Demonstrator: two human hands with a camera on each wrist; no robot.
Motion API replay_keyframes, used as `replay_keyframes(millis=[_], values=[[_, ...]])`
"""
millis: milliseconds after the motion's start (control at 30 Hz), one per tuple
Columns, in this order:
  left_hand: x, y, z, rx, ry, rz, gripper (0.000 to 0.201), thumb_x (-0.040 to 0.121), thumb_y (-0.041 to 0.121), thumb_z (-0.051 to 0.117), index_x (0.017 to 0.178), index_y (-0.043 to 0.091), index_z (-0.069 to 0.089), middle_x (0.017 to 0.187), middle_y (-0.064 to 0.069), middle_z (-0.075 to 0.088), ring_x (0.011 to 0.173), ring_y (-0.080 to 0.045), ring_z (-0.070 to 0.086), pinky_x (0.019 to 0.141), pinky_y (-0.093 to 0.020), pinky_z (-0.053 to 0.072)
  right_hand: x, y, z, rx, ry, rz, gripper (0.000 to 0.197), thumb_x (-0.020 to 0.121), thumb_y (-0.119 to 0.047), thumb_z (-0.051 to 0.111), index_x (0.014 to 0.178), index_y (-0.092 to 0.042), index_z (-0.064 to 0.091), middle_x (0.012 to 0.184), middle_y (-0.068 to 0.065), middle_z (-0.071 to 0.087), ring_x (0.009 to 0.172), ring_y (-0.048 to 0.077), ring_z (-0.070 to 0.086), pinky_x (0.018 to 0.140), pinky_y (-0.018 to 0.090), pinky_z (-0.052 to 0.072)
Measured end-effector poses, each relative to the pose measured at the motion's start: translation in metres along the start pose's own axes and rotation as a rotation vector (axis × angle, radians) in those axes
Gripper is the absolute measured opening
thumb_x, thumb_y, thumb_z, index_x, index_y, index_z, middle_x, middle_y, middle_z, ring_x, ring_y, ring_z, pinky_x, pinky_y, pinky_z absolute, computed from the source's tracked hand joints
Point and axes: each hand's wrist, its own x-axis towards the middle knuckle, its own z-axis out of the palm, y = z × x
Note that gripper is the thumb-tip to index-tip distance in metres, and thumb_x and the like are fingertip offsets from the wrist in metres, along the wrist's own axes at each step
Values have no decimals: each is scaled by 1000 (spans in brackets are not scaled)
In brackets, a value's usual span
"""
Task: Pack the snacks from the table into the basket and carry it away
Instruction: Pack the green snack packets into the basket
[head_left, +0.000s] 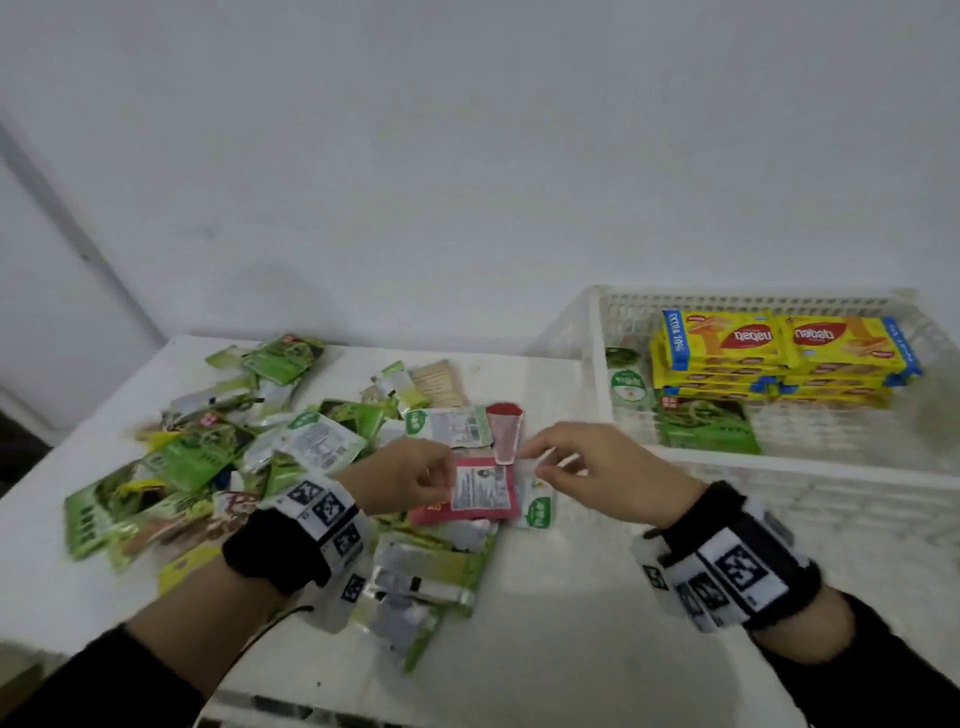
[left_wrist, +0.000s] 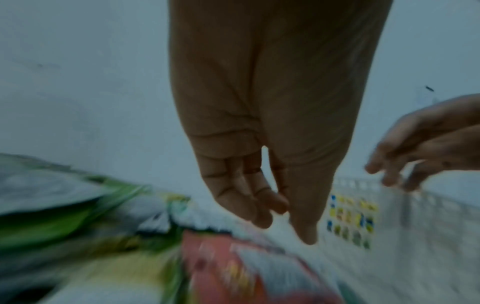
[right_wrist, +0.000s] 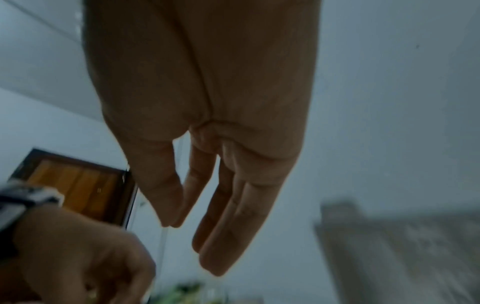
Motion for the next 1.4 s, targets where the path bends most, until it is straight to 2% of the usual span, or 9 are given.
replay_keyframes(millis=[100,267,433,667,800,1067,1167,1267,1400], values=[[-26,-24,33,33,-111,16,16,80,41,72,86,42,57,95,5,60,86,-9,55,77,-30,49,15,12,52,-94,-59,151,30,94,-10,51,121,-16,62,124,6,59,104,13,55,85,18,40],[-50,-50,57,112,-104,129,56,76,52,72,125,29,58,134,10,48,120,-9,42,100,-25,36,27,28,97,-63,-24,358,59,90,-16,59,144,-23,37,155,13,28,145,24,21,116,32,21],[-55,-68,60,134,-4,191,50,82,52,66,127,32,55,132,11,50,118,-7,45,100,-25,35,18,38,120,-111,113,414,63,83,-29,69,140,-25,42,135,9,48,130,30,40,106,37,35],[-41,-76,53,261,127,161,55,82,60,30,122,29,52,122,8,55,109,-11,52,97,-35,46,-16,38,129,-265,143,655,92,74,-49,74,147,-17,29,132,9,39,124,27,38,101,36,37],[-29,-69,46,281,250,45,39,94,42,47,130,27,46,127,4,50,116,-15,48,99,-35,44,-38,38,127,-288,123,705,88,72,-47,72,145,-19,31,130,8,38,120,26,38,99,35,36],[-10,-40,34,3,242,10,64,83,36,68,138,17,41,129,-3,41,112,-15,43,96,-29,39,-82,34,102,-44,80,673,54,92,-42,53,141,-23,41,129,0,48,115,18,49,97,29,40],[1,-27,23,23,320,62,67,83,57,57,135,16,48,126,-2,49,113,-15,42,102,-37,40,-96,39,90,114,209,612,26,101,-28,39,105,-13,61,96,-1,59,87,21,57,71,26,38],[17,-6,7,-4,419,129,77,74,66,42,130,16,55,121,0,58,112,-15,45,98,-36,41,-105,41,69,115,247,537,27,100,-22,44,76,-13,52,70,-1,50,59,9,46,61,24,34],[43,50,-25,-14,470,209,55,80,50,56,128,24,58,106,5,58,98,-11,50,87,-37,46,-109,35,3,22,229,373,18,99,-20,49,94,-13,64,85,2,63,71,7,55,65,17,40]])
